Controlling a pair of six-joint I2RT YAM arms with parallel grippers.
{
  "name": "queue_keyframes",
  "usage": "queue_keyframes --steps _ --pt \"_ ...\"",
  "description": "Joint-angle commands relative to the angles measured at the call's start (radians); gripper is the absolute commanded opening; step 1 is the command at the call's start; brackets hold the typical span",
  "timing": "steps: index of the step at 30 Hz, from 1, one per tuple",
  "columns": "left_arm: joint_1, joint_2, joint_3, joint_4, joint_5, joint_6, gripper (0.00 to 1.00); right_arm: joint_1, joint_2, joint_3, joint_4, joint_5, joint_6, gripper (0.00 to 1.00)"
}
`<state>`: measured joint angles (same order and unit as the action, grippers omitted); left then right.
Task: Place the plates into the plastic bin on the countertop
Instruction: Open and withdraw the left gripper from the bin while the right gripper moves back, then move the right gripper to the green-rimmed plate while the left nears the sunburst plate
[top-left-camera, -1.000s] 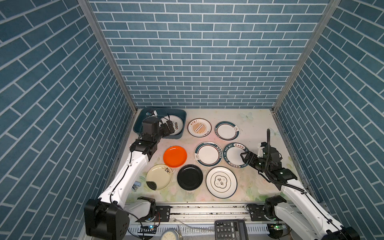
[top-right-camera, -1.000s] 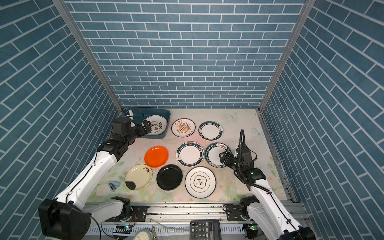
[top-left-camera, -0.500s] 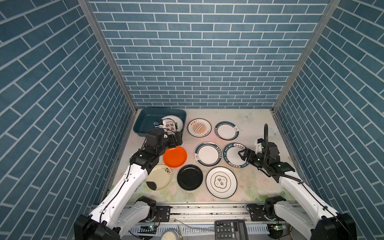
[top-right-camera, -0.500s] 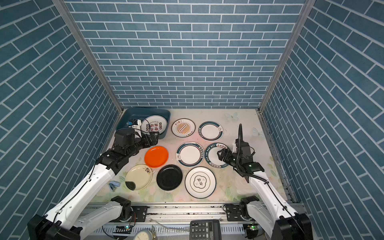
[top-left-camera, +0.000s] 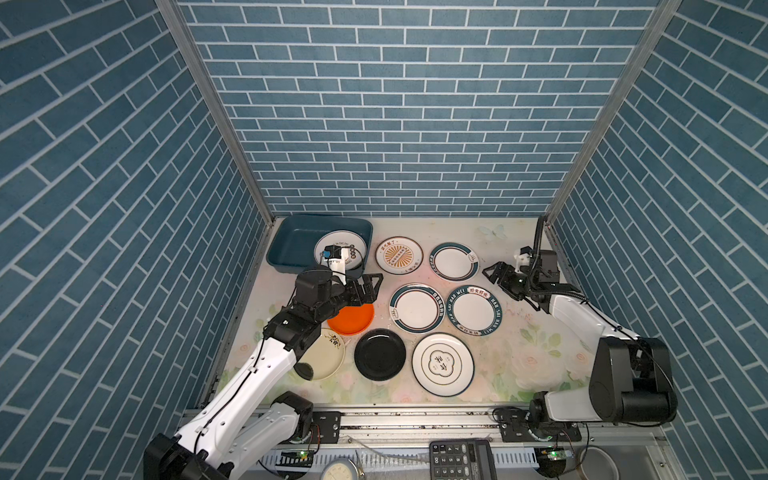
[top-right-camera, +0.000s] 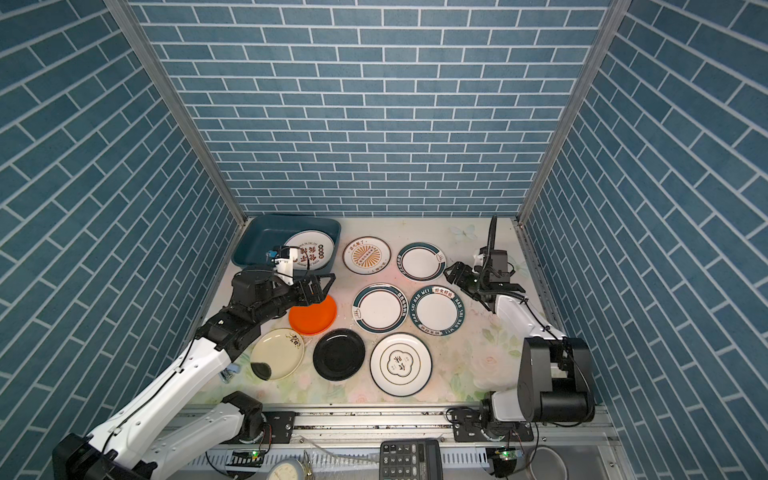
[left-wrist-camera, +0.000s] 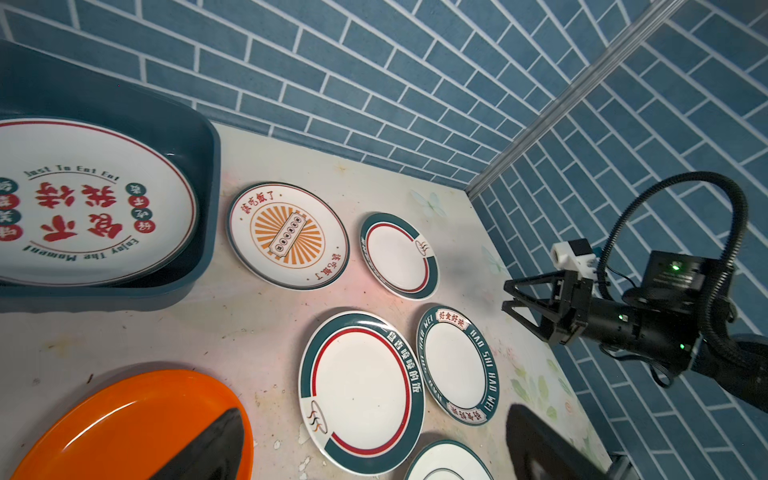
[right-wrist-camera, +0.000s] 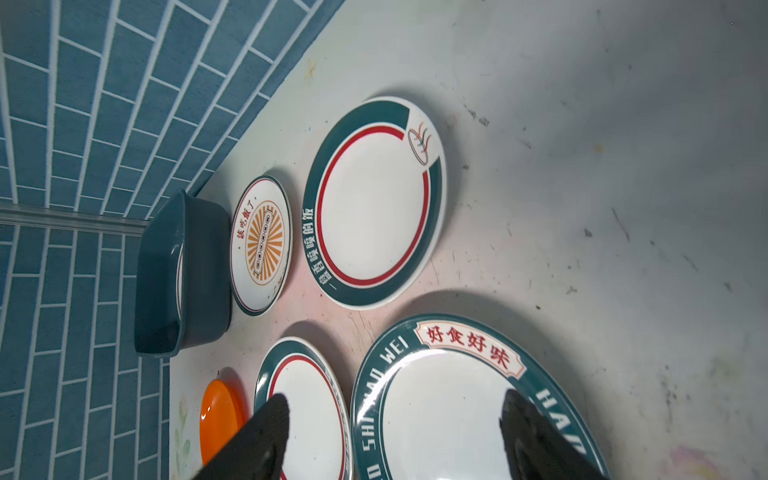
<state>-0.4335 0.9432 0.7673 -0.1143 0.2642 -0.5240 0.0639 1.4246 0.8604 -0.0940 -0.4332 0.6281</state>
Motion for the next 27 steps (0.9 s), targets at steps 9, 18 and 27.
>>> queue_keyframes --steps 9,18,27 --pt "-0.010 0.110 0.036 0.138 0.031 0.089 0.99 -0.047 0.134 0.051 0.147 -0.072 -0.052 0.79" --pt "-0.010 0.270 0.094 0.273 0.104 0.032 1.00 -0.058 0.248 0.066 0.245 -0.087 -0.048 0.78" --pt "-0.010 0.339 0.105 0.339 0.125 0.026 1.00 -0.059 0.387 0.082 0.417 -0.158 0.035 0.75"
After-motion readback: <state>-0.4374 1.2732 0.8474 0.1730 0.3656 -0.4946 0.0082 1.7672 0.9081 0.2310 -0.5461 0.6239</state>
